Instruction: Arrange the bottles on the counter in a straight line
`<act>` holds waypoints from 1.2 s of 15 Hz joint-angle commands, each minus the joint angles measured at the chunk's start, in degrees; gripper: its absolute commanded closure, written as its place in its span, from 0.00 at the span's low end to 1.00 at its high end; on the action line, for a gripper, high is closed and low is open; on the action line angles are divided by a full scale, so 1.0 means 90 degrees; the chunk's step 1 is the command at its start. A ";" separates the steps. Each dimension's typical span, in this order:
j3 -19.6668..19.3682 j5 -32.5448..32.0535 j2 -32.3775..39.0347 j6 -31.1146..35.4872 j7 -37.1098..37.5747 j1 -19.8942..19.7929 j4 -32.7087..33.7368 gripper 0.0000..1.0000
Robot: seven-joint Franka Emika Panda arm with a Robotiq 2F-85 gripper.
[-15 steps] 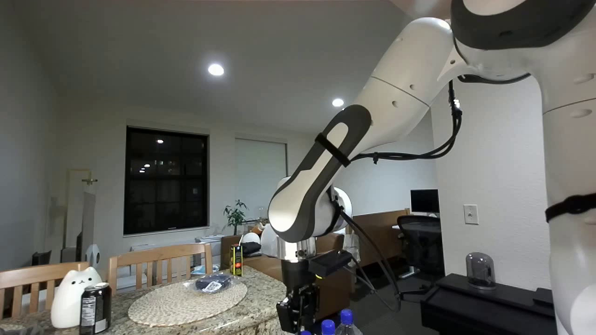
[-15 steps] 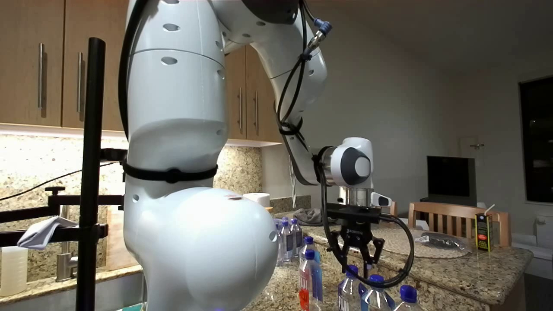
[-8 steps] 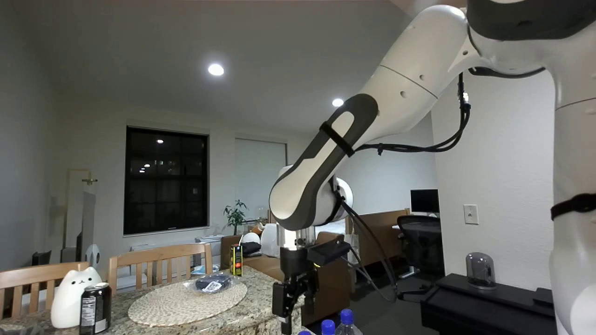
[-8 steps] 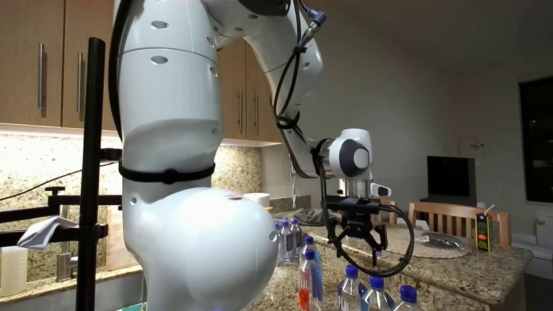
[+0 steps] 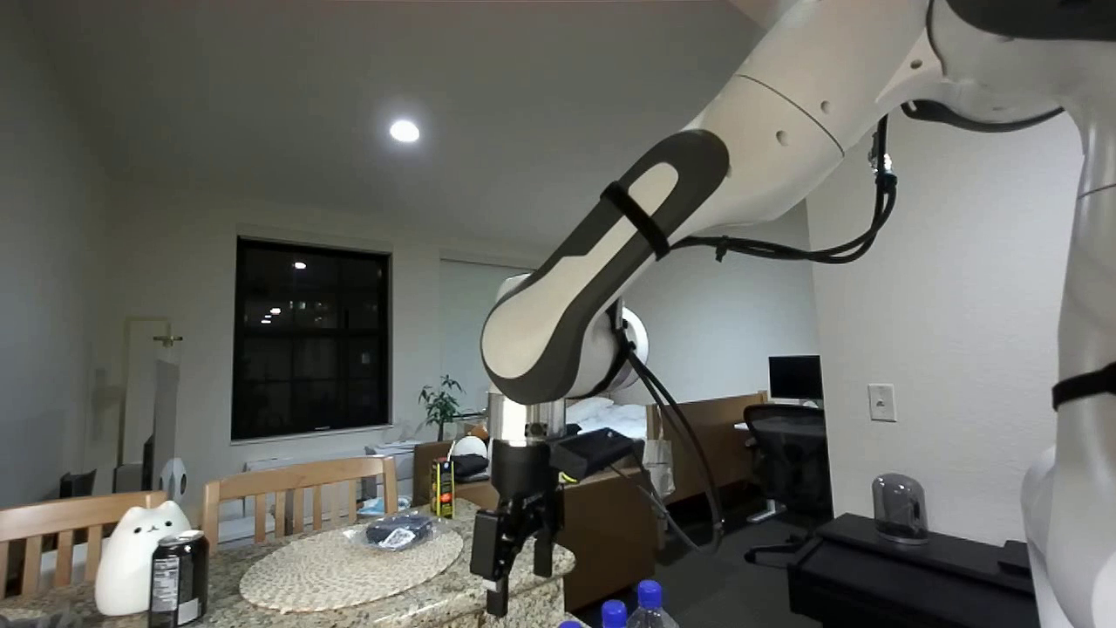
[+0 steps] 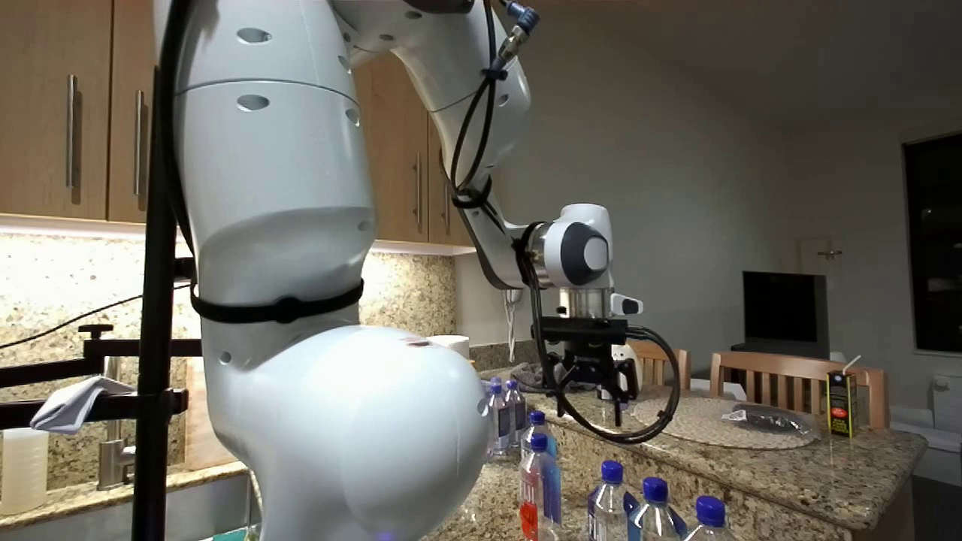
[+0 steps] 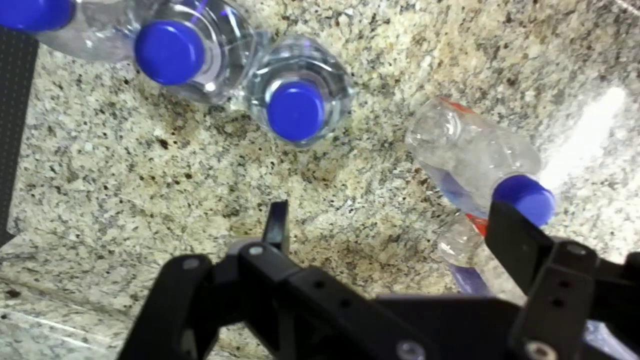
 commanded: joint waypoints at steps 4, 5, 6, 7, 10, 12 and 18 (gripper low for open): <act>0.0392 0.0513 0.0310 0.0037 0.0062 0.0423 0.0102 0.00; 0.0454 0.0448 0.0401 0.0134 0.0156 0.0424 0.0101 0.00; 0.0486 0.0448 0.0519 0.0128 0.0167 0.0439 0.0139 0.00; 0.0520 0.0443 0.0640 0.0105 0.0199 0.0439 0.0183 0.00; 0.0575 0.0485 0.0993 0.0104 0.0122 0.0419 0.0331 0.00; 0.0610 0.0505 0.1202 0.0075 0.0095 0.0415 0.0469 0.00; 0.0739 0.0384 0.1637 0.0086 0.0136 0.0408 0.0853 0.31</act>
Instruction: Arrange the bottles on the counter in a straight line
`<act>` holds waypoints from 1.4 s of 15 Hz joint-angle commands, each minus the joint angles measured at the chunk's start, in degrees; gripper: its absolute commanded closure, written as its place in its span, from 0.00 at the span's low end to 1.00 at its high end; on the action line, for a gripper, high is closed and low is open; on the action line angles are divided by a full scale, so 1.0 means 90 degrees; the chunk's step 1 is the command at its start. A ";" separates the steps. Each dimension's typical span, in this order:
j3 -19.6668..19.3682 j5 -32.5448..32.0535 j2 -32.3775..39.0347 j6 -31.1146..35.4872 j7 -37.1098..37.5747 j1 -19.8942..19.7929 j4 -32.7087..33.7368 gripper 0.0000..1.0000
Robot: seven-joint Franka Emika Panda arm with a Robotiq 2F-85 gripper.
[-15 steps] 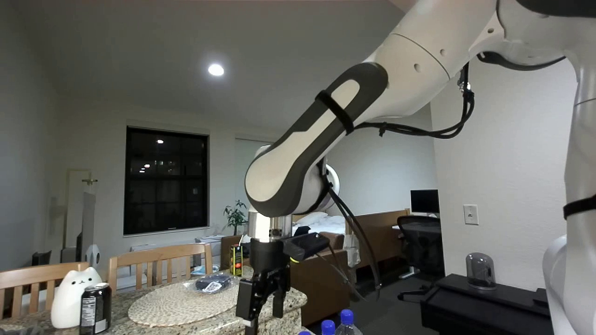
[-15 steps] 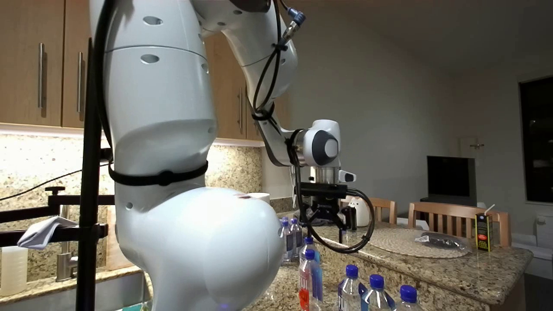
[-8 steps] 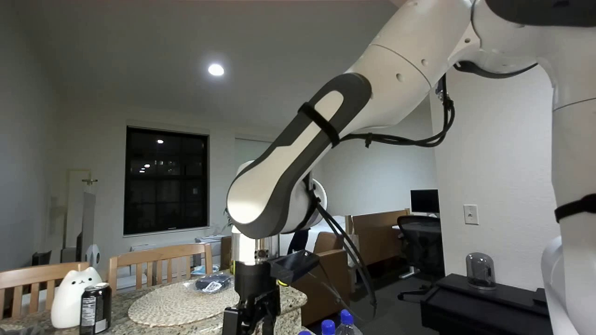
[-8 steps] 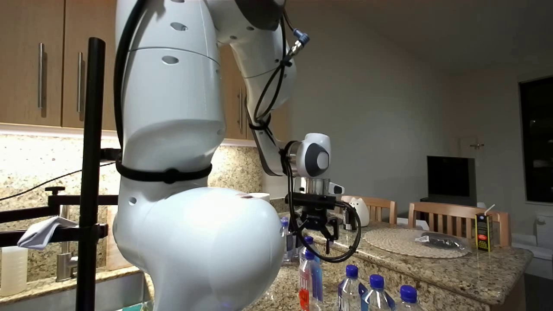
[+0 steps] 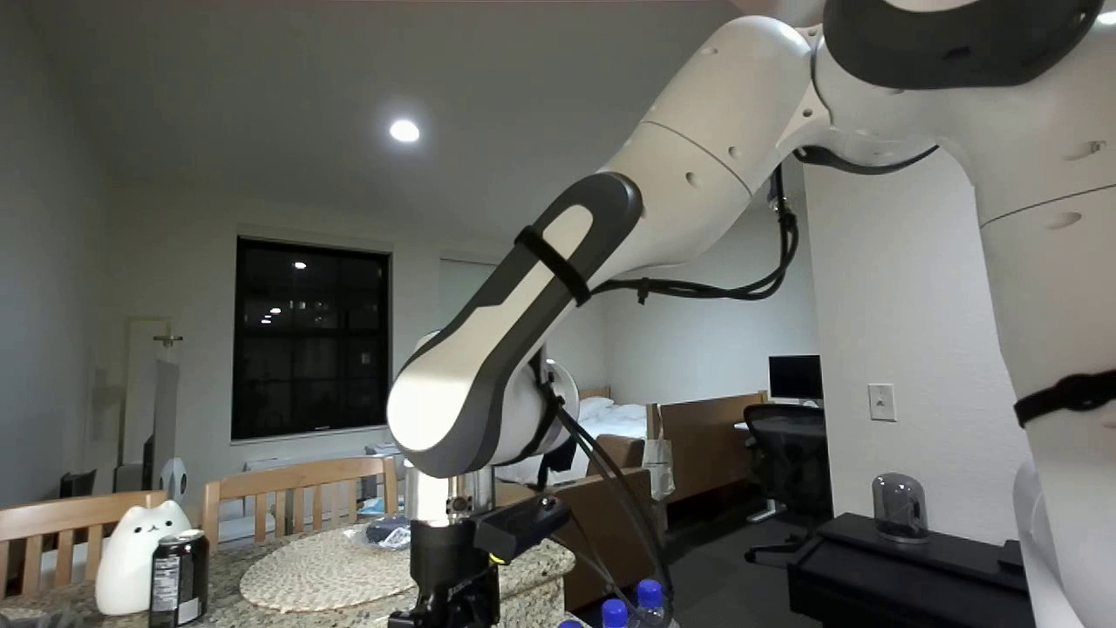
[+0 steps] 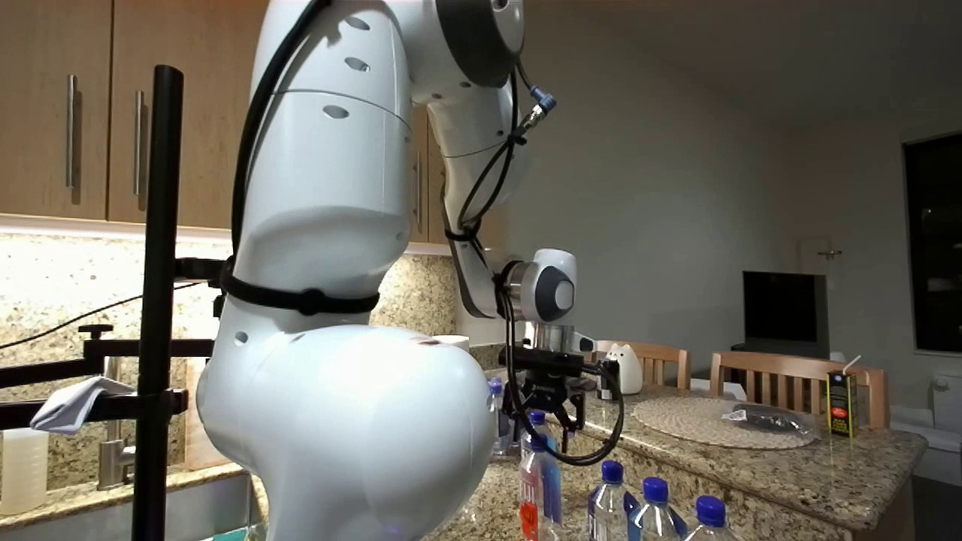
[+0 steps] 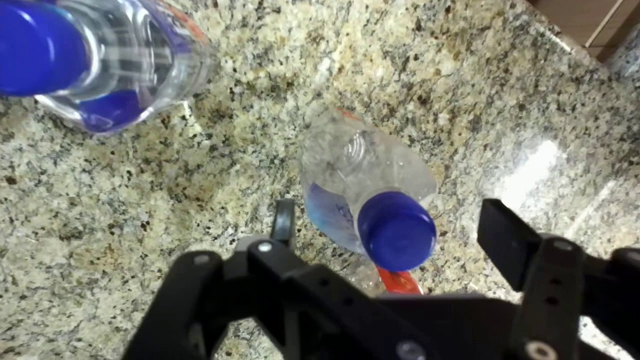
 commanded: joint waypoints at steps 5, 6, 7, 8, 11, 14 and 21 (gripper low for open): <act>0.0136 -0.0158 0.0289 -0.0008 0.0191 -0.0037 0.0280 0.64; 0.0129 -0.0215 0.0290 -0.0018 0.0227 -0.0040 0.0292 0.72; 0.0116 -0.0292 0.0271 -0.0028 0.0292 -0.0043 0.0295 0.77; 0.0109 -0.0347 0.0255 -0.0040 0.0337 -0.0046 0.0296 0.83; 0.0087 -0.0591 0.0227 -0.0042 0.0516 -0.0052 0.0317 0.86; 0.0041 -0.0786 0.0211 -0.0057 0.0698 -0.0081 0.0328 0.85; -0.0170 -0.1158 0.0132 -0.0205 0.1061 -0.0210 0.0275 0.85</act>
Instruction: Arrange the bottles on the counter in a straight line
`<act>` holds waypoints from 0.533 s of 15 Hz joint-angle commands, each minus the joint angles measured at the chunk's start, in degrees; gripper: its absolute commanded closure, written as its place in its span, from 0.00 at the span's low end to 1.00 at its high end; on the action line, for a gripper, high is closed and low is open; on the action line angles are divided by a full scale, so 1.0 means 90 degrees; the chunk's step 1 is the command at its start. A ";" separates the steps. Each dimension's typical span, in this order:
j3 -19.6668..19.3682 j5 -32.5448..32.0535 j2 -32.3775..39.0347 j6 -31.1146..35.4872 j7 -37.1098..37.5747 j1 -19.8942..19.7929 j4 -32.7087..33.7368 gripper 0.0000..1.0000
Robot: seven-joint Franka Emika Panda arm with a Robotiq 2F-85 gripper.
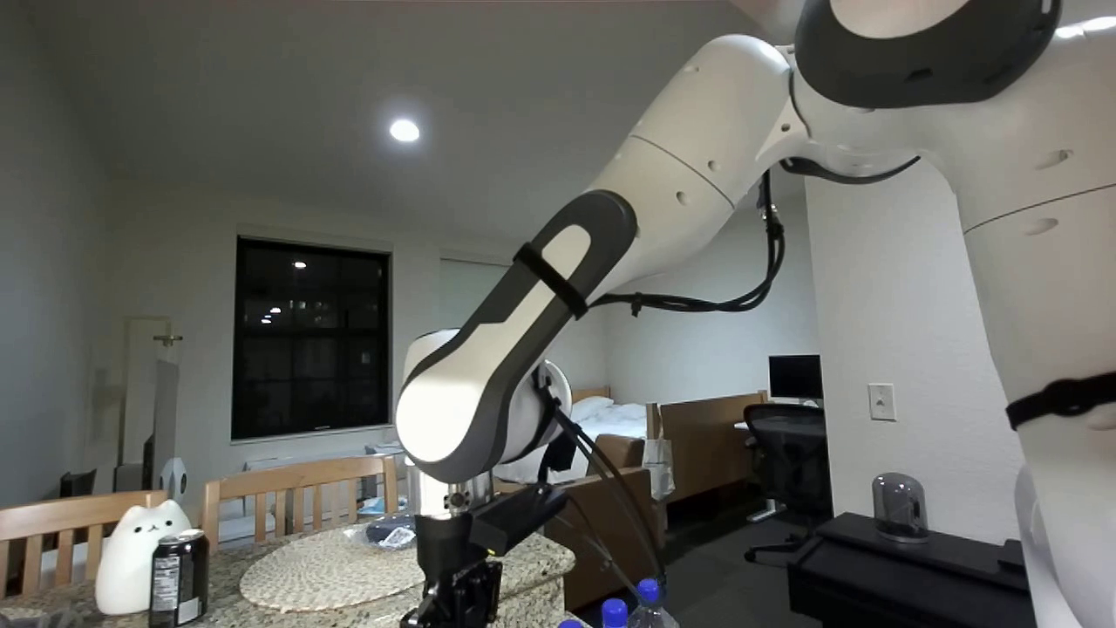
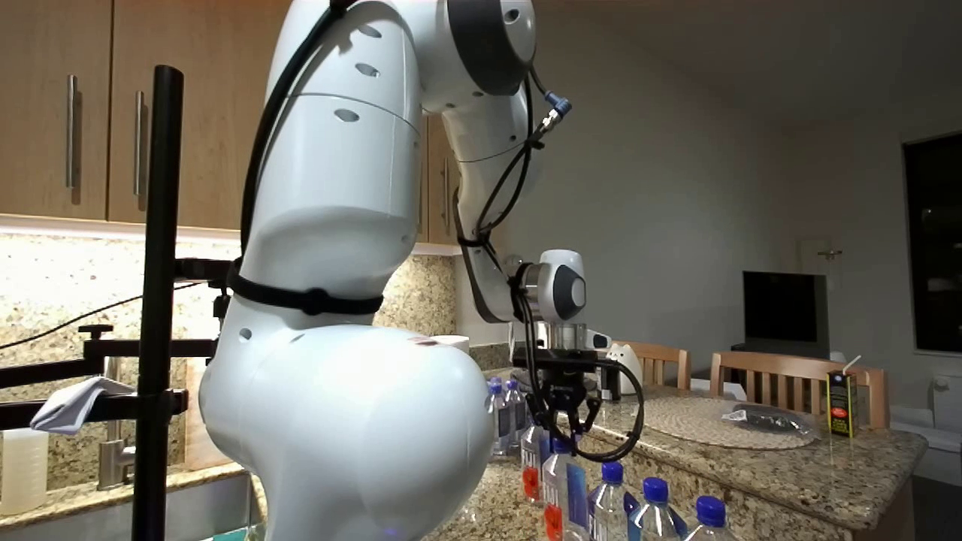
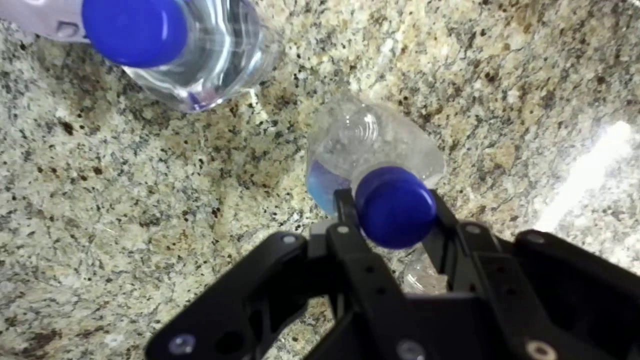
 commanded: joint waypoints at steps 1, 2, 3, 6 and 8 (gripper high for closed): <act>-0.0032 -0.0211 -0.0134 -0.0213 0.0253 -0.0104 -0.0068 0.85; -0.0045 -0.0197 -0.0150 -0.0249 0.0231 -0.0113 -0.0093 0.85; -0.0054 -0.0194 -0.0162 -0.0274 0.0218 -0.0123 -0.0112 0.85; -0.0064 -0.0163 -0.0187 -0.0335 0.0181 -0.0153 -0.0161 0.85; -0.0076 -0.0154 -0.0202 -0.0373 0.0159 -0.0163 -0.0182 0.85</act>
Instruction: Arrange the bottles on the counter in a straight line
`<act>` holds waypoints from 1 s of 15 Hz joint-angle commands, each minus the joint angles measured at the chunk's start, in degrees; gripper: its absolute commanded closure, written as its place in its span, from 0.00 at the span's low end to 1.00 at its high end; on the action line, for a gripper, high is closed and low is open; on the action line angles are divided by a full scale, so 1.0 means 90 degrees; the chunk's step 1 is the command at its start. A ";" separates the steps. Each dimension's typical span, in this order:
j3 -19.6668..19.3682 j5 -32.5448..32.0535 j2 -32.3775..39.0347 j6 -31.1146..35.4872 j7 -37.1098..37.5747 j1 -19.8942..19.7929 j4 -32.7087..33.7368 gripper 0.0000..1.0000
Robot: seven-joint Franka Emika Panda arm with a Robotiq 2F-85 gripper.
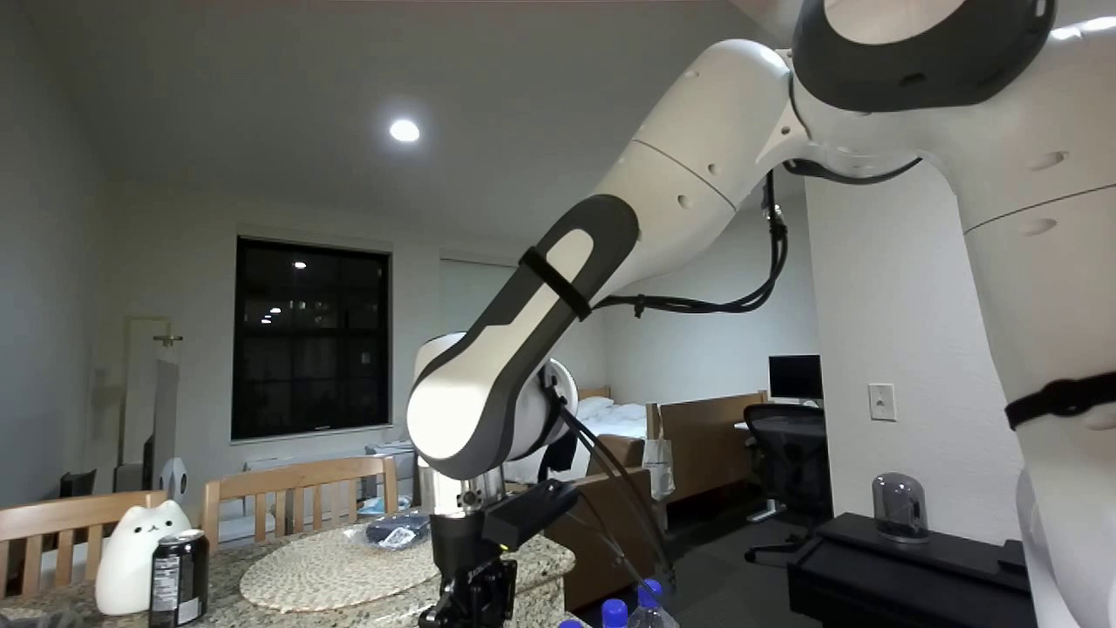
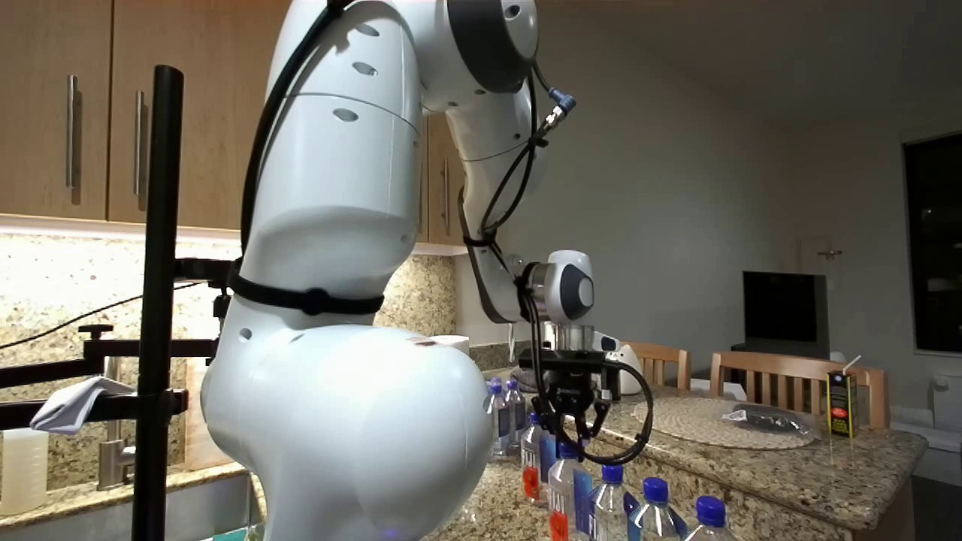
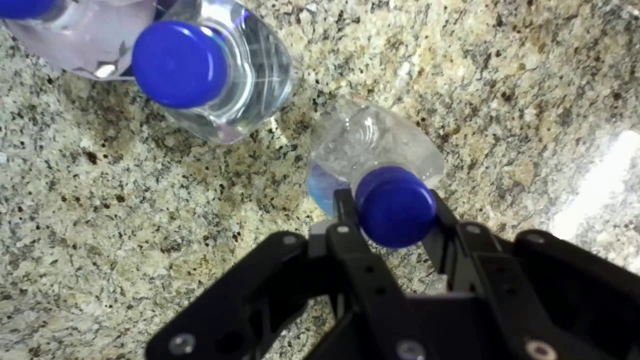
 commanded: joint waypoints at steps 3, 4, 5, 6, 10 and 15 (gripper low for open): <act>0.0012 -0.0107 -0.0240 -0.0139 0.0096 -0.0100 -0.0230 0.85; 0.0007 -0.0106 -0.0257 -0.0133 0.0068 -0.0105 -0.0252 0.85; 0.0000 -0.0098 -0.0290 -0.0121 0.0033 -0.0112 -0.0281 0.85; -0.0008 -0.0091 -0.0320 -0.0111 0.0005 -0.0118 -0.0307 0.85; -0.0036 -0.0026 -0.0478 0.0034 -0.0121 -0.0139 -0.0492 0.85; -0.0077 -0.0026 -0.0666 0.0177 -0.0203 -0.0193 -0.0731 0.85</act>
